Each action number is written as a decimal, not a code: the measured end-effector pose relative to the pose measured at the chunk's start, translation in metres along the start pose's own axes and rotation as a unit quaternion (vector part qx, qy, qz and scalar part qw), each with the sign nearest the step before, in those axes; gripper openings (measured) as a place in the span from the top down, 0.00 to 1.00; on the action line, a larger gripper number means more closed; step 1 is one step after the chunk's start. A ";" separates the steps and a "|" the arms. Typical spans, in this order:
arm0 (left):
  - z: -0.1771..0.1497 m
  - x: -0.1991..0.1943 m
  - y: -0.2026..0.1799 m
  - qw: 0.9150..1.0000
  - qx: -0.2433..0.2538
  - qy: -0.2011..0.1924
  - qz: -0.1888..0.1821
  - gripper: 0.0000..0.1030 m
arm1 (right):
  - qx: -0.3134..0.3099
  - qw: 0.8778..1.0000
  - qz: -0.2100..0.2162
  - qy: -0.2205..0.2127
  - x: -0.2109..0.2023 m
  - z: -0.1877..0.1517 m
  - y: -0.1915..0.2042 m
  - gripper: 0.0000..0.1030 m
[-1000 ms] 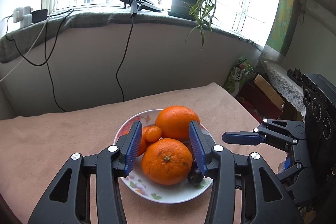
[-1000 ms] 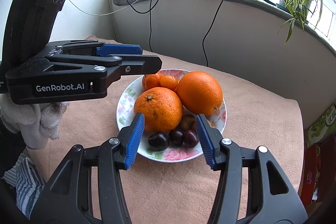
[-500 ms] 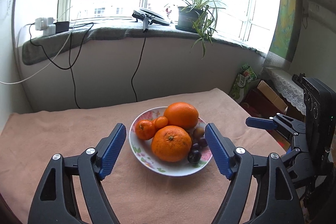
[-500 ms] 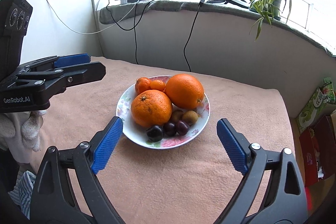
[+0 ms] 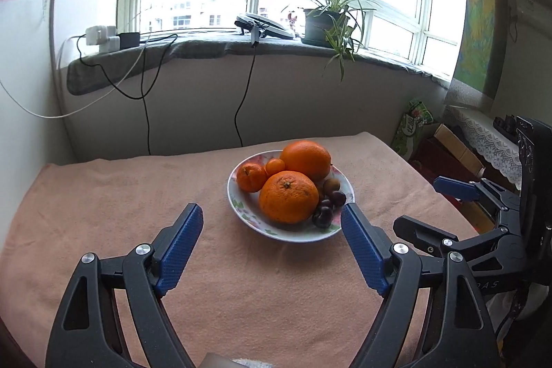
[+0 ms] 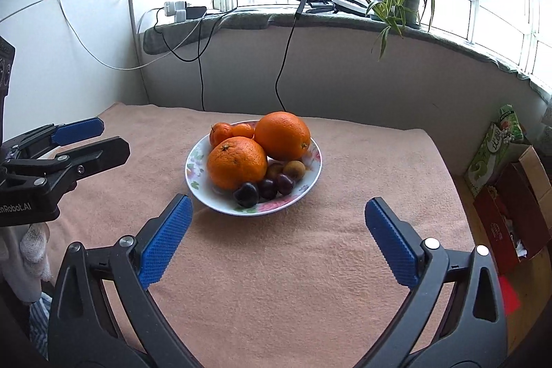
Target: Organize fruits
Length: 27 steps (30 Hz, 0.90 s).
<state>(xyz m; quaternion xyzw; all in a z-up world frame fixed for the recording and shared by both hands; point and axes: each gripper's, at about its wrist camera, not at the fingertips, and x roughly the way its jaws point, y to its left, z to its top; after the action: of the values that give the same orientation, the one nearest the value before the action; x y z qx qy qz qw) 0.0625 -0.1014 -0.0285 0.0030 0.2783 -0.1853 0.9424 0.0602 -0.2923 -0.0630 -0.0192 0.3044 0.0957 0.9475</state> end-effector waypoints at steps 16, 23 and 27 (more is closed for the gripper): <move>-0.018 -0.025 0.001 1.000 -0.012 0.001 0.008 0.20 | 0.021 1.000 -0.011 0.001 -0.014 -0.018 0.007 0.01; -0.022 -0.031 0.002 1.000 -0.014 0.000 0.007 0.20 | 0.025 1.000 -0.018 -0.003 -0.018 -0.019 0.008 0.01; -0.022 -0.031 0.000 1.000 -0.013 -0.001 0.007 0.20 | 0.025 0.999 -0.021 -0.005 -0.021 -0.019 0.009 0.00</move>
<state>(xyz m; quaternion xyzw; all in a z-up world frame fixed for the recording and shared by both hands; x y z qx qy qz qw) 0.0268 -0.0878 -0.0303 -0.0071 0.2796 -0.1751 0.9440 0.0313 -0.2890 -0.0663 -0.0011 0.3019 0.0686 0.9509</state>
